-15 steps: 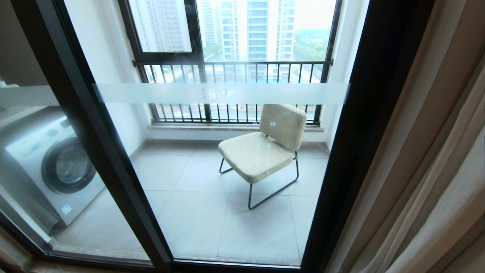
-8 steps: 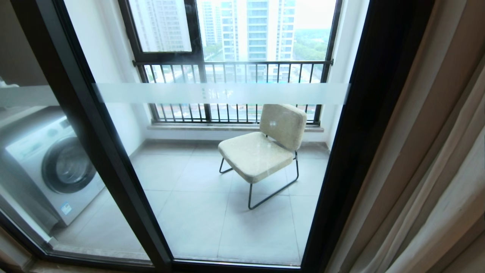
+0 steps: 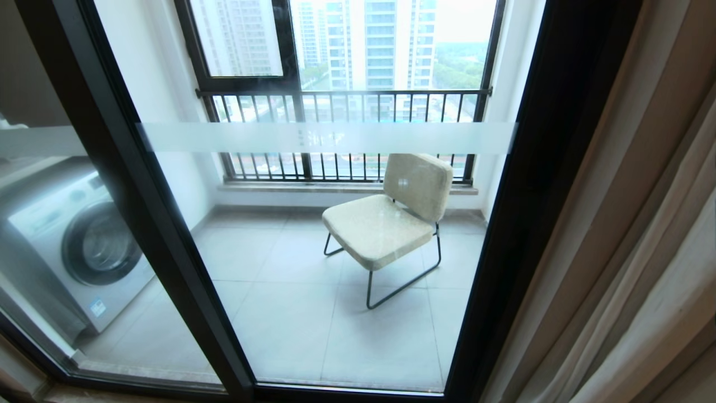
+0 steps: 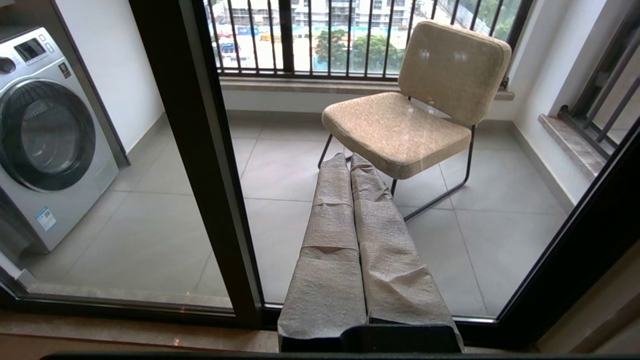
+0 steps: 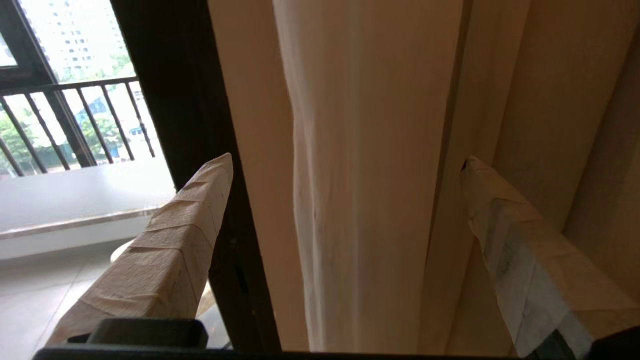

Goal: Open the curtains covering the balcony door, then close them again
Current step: Close the inner curtains on both sides

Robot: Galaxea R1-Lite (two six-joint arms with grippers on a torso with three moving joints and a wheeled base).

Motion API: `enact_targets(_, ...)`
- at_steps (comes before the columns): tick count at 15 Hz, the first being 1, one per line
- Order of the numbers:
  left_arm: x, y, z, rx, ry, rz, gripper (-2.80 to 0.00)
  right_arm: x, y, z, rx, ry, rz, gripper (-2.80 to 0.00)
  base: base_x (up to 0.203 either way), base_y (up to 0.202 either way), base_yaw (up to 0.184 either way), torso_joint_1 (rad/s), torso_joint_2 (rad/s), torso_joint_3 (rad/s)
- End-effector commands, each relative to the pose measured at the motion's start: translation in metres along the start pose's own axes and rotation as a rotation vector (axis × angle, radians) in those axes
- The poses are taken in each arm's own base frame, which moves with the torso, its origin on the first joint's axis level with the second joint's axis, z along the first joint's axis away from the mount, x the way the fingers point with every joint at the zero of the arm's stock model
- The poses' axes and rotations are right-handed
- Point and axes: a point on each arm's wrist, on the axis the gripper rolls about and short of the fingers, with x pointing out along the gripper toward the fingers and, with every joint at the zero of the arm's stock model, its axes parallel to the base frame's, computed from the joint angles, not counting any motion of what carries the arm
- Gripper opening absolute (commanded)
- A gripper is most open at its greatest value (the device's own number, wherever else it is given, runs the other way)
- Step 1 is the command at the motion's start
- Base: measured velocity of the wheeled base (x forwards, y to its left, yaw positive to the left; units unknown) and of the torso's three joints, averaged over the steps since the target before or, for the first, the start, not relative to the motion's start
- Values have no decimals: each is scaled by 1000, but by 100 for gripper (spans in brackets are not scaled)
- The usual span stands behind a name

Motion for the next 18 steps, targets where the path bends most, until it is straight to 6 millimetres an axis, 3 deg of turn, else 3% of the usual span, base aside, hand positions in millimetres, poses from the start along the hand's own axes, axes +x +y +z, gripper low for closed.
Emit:
enact_targets(1, 0, 0, 0, 0, -1, 1, -280, 28, -2, -4, 3, 32, -13, 0, 0, 0, 0, 0, 0, 0)
enact_targets(9, 0, 0, 0, 0, -1, 1, -280, 64, -1, 0, 40, 17, 19, 0, 0, 0, 0, 0, 0, 0)
enact_targets(14, 0, 0, 0, 0, -1, 1, -280, 71, 0, -3, 45, 2, 54, 0, 0, 0, 0, 0, 0, 0)
enact_targets(15, 0, 0, 0, 0, -1, 1, -280, 72, 0, -2, 46, -1, 56, -280, 0, 0, 0, 0, 0, 0)
enact_targets(18, 0, 0, 0, 0, -1, 1, -280, 72, 0, -3, 46, 4, 81, -280, 0, 0, 0, 0, 0, 0)
